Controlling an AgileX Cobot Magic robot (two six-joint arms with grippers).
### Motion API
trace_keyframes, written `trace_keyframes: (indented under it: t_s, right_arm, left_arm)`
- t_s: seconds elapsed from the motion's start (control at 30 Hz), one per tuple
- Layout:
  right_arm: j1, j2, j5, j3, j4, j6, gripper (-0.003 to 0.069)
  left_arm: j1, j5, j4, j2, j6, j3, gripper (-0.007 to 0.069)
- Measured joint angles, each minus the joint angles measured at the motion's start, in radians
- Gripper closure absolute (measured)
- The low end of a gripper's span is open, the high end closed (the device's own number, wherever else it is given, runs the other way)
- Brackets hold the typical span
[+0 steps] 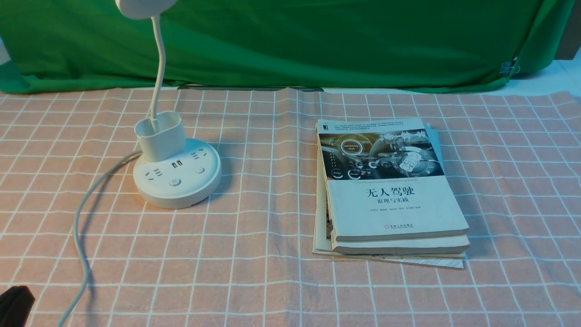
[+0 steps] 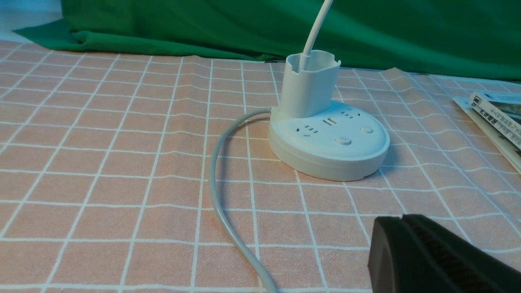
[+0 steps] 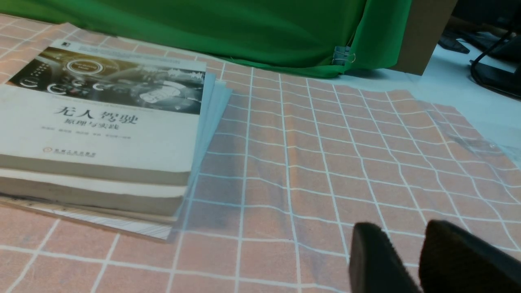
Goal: Turn on the table lamp on the pink coffee tablecloth with your hand.
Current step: 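Press the power button on the lamp base to turn the lamp on with the left gripper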
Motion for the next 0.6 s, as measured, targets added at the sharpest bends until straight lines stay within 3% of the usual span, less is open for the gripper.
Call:
trace_keyframes:
  t_s: [0.17,0.33,0.37,0.47,0.6]
  right_arm:
    - [0.000,0.000,0.000,0.000,0.000,0.000,0.0419]
    - [0.000,0.000,0.000,0.000,0.000,0.000,0.0419]
    - [0.000,0.000,0.000,0.000,0.000,0.000,0.0419]
    - [0.000,0.000,0.000,0.000,0.000,0.000,0.0419]
    - [0.000,0.000,0.000,0.000,0.000,0.000,0.0419]
  left_arm:
    - [0.000,-0.178,0.007,0.000,0.000,0.000,0.0603]
    - [0.000,-0.572,0.010,0.000,0.000,0.000,0.0603]
    - [0.000,-0.572,0.010,0.000,0.000,0.000,0.0603]
    - [0.000,-0.764,0.022,0.000,0.000,0.000,0.0603]
    - [0.000,-0.975,0.067,0.000,-0.092,0.000,0.0603]
